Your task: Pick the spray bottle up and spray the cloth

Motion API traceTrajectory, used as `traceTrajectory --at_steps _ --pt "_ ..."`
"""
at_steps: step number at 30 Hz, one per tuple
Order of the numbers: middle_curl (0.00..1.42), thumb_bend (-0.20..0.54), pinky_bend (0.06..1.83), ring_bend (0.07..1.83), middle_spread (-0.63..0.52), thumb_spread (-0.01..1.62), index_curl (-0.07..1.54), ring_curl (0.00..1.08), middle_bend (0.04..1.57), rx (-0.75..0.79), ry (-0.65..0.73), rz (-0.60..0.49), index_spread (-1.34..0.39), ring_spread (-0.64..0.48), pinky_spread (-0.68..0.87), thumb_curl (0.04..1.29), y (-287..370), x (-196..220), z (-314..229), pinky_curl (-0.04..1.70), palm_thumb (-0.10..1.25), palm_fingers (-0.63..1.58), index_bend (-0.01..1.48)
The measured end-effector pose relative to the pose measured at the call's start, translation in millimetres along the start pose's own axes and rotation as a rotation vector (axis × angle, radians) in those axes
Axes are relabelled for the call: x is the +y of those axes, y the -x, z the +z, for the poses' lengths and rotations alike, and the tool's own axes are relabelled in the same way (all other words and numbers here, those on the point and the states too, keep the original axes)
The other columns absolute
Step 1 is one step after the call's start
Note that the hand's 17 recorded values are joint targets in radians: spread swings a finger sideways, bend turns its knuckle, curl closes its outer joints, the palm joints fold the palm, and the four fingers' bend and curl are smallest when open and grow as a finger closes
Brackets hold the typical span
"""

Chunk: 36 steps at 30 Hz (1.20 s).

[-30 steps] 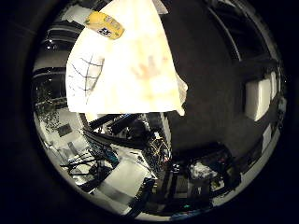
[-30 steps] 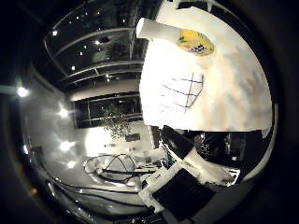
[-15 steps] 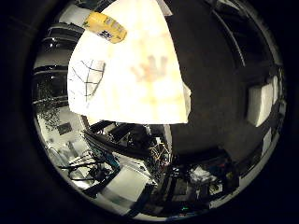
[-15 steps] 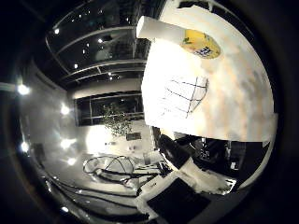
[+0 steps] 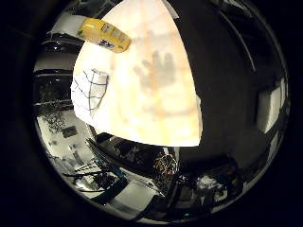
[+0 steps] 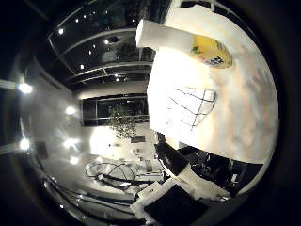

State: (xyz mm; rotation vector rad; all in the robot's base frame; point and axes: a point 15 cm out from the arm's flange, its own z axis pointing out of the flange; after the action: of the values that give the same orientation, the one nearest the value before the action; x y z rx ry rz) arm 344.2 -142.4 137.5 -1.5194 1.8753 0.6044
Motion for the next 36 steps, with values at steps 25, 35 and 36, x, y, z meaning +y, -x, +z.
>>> traceTrajectory --at_steps 25,35,36 --pt "0.33 -0.026 0.45 0.33 0.1 1.02 0.25 0.26 0.21 -0.031 0.016 -0.006 -0.27 0.19 0.37 0.31 -7 -28 15 0.31 0.57 0.0 0.16" --pt "0.31 -0.028 0.4 0.27 0.08 1.02 0.24 0.25 0.18 -0.138 -0.051 -0.01 -0.3 0.19 0.35 0.3 3 -50 39 0.31 0.53 -0.03 0.15" --pt "0.31 -0.027 0.4 0.27 0.08 1.01 0.24 0.25 0.18 -0.154 -0.069 -0.011 -0.29 0.19 0.35 0.31 3 -53 40 0.31 0.53 -0.03 0.15"
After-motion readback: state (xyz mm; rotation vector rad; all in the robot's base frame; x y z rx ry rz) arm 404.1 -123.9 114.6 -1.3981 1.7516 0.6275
